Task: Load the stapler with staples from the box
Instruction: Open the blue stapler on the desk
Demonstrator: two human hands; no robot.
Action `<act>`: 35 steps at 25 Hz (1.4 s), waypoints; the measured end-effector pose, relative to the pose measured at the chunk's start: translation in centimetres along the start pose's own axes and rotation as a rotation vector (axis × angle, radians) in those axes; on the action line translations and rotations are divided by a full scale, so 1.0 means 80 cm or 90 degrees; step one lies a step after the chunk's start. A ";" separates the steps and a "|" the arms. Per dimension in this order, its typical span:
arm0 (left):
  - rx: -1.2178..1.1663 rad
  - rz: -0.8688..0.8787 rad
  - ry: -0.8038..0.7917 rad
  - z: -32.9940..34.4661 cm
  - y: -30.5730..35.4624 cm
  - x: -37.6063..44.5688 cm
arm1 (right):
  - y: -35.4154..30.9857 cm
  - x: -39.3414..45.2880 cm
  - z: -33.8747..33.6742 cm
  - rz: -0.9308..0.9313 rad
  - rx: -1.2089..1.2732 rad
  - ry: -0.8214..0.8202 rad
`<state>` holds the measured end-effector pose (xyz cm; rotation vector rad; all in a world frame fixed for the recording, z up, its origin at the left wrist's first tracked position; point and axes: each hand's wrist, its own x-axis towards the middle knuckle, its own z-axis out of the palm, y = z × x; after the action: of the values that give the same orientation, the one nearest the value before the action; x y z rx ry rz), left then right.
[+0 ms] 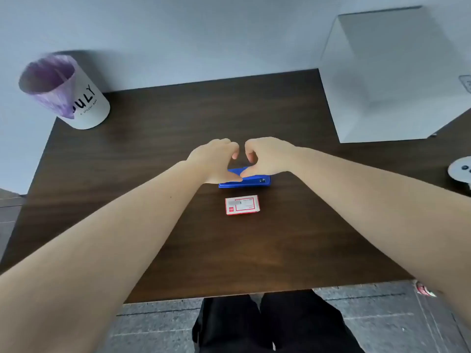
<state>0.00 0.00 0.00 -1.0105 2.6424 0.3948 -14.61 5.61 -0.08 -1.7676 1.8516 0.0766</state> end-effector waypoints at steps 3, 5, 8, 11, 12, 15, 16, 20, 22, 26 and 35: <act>0.037 0.034 -0.016 0.004 0.007 0.024 | 0.028 0.013 0.005 -0.012 -0.040 -0.064; 0.067 0.057 -0.040 0.006 0.017 0.037 | 0.044 0.021 0.015 0.007 -0.057 -0.130; 0.113 0.104 -0.039 0.021 0.028 0.051 | 0.055 0.031 0.038 -0.027 -0.039 -0.143; 0.185 0.134 0.021 0.035 0.033 0.056 | 0.057 0.031 0.050 -0.070 -0.035 -0.069; 0.202 0.132 0.042 0.039 0.035 0.053 | 0.055 0.028 0.054 -0.073 -0.030 -0.045; 0.189 0.101 0.119 0.054 0.041 0.034 | 0.058 0.017 0.075 -0.063 0.001 0.064; 0.165 0.080 0.145 0.059 0.039 0.025 | 0.058 0.013 0.083 -0.062 0.017 0.099; 0.027 0.051 0.258 0.072 0.026 -0.005 | 0.065 0.000 0.108 -0.063 0.040 0.198; -0.110 0.052 0.306 0.073 0.014 -0.022 | 0.060 -0.012 0.113 -0.059 0.039 0.221; -0.313 0.032 0.381 0.086 -0.010 -0.048 | 0.052 -0.022 0.117 -0.062 -0.020 0.212; -0.647 0.002 0.366 0.137 -0.102 -0.083 | 0.050 -0.018 0.107 -0.064 -0.125 0.181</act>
<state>12.07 2.01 -8.96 -1.5555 2.8943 1.8015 -15.29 11.00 -7.95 -2.0954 2.0046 -0.0346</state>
